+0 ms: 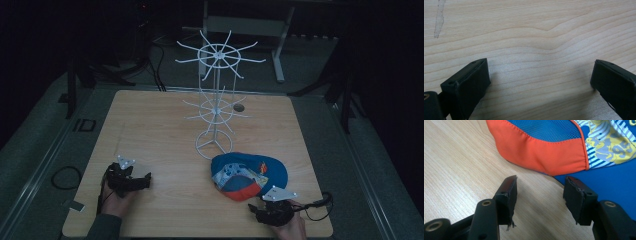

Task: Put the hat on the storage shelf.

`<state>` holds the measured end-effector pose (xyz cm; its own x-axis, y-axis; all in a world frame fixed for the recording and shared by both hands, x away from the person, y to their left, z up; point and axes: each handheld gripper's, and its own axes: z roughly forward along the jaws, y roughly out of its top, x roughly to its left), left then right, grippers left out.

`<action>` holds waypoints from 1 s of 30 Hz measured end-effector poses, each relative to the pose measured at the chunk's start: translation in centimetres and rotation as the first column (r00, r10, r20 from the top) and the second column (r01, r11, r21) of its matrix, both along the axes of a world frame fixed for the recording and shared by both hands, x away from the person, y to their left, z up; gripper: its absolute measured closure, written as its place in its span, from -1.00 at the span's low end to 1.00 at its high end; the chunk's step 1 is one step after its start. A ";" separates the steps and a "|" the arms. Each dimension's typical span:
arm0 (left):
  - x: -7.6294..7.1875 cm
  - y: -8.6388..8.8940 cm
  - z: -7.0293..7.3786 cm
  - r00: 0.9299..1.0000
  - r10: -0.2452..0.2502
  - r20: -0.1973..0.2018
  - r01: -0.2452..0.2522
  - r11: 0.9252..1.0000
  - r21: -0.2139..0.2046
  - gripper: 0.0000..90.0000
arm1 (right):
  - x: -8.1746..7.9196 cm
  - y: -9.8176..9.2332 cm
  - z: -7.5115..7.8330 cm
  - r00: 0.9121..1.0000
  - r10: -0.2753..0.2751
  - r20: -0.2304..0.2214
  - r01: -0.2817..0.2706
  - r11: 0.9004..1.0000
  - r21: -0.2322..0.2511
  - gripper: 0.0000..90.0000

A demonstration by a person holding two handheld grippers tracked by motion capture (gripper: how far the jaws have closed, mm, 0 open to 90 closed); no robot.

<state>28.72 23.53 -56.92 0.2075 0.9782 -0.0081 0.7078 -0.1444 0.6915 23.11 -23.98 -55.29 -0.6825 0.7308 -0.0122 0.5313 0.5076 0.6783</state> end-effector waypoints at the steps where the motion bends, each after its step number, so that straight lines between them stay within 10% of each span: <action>1: 0.0 0.0 0.0 1.000 -0.001 0.000 0.001 1.000 0.001 -0.94 | 0.0 0.0 0.0 1.000 -0.001 -0.001 0.001 1.000 -0.001 -0.01; 15: 0.0 0.0 0.0 1.000 -0.004 -0.003 0.004 1.000 0.001 -0.94 | 0.8 0.4 0.9 0.996 0.057 -0.075 -0.061 0.997 -0.051 0.14; 30: 0.0 0.0 0.0 1.000 -0.003 -0.003 0.003 1.000 -0.001 -0.94 | 2.4 1.8 5.5 0.968 0.233 -0.096 -0.248 0.948 -0.202 0.20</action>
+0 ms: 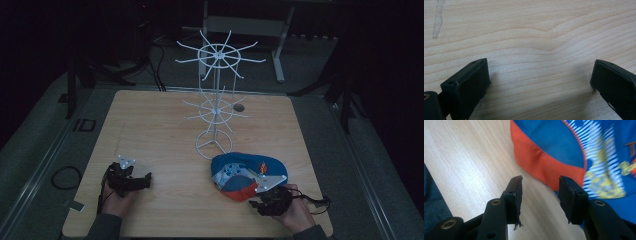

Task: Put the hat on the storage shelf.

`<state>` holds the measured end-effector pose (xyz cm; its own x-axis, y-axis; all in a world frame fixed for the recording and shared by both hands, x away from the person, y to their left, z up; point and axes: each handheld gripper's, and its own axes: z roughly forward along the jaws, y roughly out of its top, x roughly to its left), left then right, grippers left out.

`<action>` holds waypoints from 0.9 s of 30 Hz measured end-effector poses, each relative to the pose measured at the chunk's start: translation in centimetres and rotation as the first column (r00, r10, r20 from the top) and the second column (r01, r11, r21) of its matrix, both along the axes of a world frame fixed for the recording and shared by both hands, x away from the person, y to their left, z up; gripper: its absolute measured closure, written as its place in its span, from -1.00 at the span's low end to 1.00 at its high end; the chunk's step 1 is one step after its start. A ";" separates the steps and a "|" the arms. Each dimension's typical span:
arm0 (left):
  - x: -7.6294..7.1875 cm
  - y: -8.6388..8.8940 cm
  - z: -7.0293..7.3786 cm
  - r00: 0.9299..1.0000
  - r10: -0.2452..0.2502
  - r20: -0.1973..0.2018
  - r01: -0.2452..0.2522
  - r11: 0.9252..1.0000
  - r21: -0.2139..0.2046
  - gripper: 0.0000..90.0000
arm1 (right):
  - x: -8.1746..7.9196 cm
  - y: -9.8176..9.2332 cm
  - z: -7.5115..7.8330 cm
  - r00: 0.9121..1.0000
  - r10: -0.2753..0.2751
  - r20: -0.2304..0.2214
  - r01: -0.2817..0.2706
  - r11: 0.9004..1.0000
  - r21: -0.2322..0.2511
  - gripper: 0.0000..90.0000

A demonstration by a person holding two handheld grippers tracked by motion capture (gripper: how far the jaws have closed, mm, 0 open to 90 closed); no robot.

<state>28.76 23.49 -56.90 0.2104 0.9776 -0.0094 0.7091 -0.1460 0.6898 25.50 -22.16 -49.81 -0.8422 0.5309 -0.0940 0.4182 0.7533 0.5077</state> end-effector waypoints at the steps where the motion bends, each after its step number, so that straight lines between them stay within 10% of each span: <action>1: 0.0 0.0 0.0 1.000 0.000 0.000 0.000 1.000 0.000 -0.94 | 0.2 0.0 0.4 1.000 0.004 0.002 -0.004 1.000 -0.003 0.20; 27: 0.0 0.0 0.0 1.000 -0.001 -0.001 0.001 1.000 -0.001 -0.94 | 6.8 1.7 5.2 0.999 0.030 0.033 -0.029 0.999 -0.037 -0.01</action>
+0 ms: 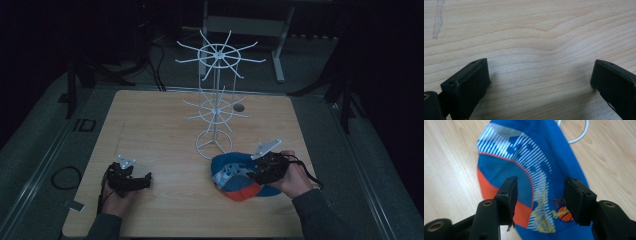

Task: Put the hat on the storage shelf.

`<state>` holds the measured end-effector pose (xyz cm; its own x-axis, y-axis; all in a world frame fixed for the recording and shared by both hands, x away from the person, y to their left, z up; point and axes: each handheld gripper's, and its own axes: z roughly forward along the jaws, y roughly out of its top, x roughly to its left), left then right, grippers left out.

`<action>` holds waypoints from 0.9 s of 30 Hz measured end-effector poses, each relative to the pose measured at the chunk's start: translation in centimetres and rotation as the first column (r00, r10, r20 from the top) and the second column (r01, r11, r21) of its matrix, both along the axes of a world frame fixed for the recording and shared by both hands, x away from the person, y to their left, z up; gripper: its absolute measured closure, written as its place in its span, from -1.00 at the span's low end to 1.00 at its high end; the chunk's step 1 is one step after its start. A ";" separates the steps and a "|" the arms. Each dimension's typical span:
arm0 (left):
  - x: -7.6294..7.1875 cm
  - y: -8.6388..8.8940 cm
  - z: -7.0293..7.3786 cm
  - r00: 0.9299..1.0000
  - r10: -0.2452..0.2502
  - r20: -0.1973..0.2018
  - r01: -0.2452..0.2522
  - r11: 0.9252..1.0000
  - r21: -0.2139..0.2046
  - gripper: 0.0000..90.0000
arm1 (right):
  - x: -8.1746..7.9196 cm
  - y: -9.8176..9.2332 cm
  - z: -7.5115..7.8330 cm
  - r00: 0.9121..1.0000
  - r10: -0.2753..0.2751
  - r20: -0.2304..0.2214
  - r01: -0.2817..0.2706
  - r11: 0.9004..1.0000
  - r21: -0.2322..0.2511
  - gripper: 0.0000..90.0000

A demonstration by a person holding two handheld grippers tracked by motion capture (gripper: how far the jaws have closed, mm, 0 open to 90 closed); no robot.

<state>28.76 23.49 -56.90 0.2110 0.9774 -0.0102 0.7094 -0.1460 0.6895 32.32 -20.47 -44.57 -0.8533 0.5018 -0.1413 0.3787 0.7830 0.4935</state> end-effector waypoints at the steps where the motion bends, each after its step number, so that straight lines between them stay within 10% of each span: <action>1: 0.0 0.0 0.0 1.000 0.000 -0.001 0.000 1.000 0.000 -0.94 | 0.3 0.1 0.1 1.000 -0.001 0.001 0.001 1.000 0.000 -0.01; 27: 0.0 0.0 0.0 1.000 -0.001 0.001 0.001 1.000 0.002 -0.94 | 5.0 4.0 -1.2 0.994 0.074 -0.075 -0.083 0.989 -0.126 -0.28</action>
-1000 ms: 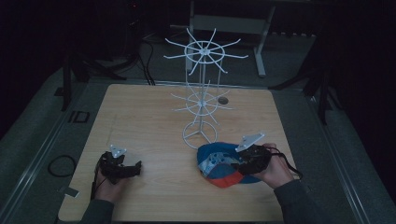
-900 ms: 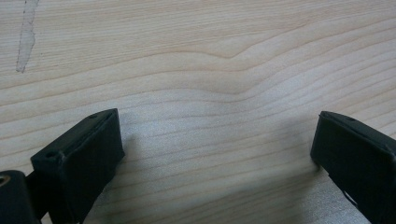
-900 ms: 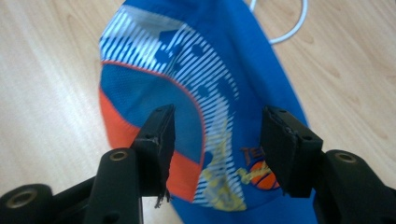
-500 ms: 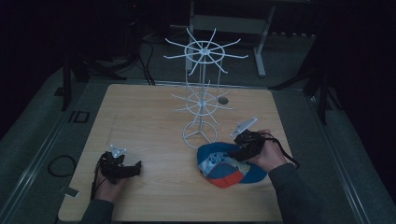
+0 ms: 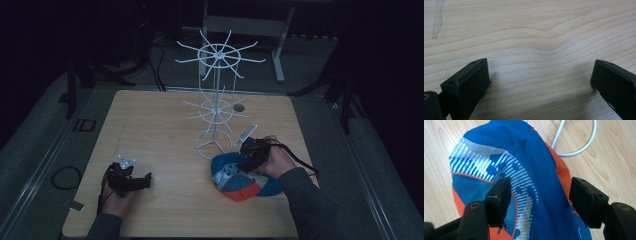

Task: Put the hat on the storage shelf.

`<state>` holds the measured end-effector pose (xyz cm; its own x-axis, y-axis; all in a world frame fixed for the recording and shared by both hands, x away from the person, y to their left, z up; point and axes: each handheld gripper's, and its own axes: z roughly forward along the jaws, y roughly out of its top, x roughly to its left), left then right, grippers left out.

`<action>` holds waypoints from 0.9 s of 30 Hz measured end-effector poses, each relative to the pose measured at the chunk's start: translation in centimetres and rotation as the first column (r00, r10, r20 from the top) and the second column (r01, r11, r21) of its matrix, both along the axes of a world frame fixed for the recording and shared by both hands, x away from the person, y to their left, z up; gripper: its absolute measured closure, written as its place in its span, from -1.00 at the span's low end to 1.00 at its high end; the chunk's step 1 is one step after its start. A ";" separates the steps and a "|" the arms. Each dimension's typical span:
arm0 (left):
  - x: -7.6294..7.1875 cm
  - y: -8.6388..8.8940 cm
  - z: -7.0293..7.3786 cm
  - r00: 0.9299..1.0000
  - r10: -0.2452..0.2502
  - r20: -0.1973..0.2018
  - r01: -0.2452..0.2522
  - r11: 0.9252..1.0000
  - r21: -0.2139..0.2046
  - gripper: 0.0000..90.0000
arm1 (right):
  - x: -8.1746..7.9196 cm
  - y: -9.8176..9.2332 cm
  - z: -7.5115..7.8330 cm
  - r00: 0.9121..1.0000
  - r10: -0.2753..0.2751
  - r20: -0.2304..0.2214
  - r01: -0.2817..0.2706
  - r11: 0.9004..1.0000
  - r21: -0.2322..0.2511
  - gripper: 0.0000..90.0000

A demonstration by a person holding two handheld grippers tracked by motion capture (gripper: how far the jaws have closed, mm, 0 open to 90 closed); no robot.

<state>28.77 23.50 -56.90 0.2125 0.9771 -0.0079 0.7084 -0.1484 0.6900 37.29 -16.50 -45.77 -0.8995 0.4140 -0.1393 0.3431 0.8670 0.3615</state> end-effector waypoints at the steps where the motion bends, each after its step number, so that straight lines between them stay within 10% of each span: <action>1: 0.0 0.0 0.0 1.000 0.000 0.000 0.000 1.000 0.000 -0.94 | 0.1 0.1 -0.1 1.000 0.004 -0.002 -0.004 1.000 -0.009 -0.29; 19: 0.0 0.0 0.0 1.000 0.001 0.001 -0.001 1.000 -0.003 -0.94 | 1.8 2.1 -3.6 0.997 0.033 -0.063 -0.042 0.988 -0.149 -0.36; 27: 0.0 0.0 0.0 1.000 -0.001 -0.002 0.001 1.000 -0.001 -0.94 | 1.7 2.1 -3.9 0.997 0.058 -0.048 -0.065 0.984 -0.163 0.21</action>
<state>28.76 23.48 -56.90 0.2132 0.9770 -0.0096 0.7093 -0.1480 0.6891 39.00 -14.40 -49.69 -0.9292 0.3322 -0.1620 0.2991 0.9333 0.1985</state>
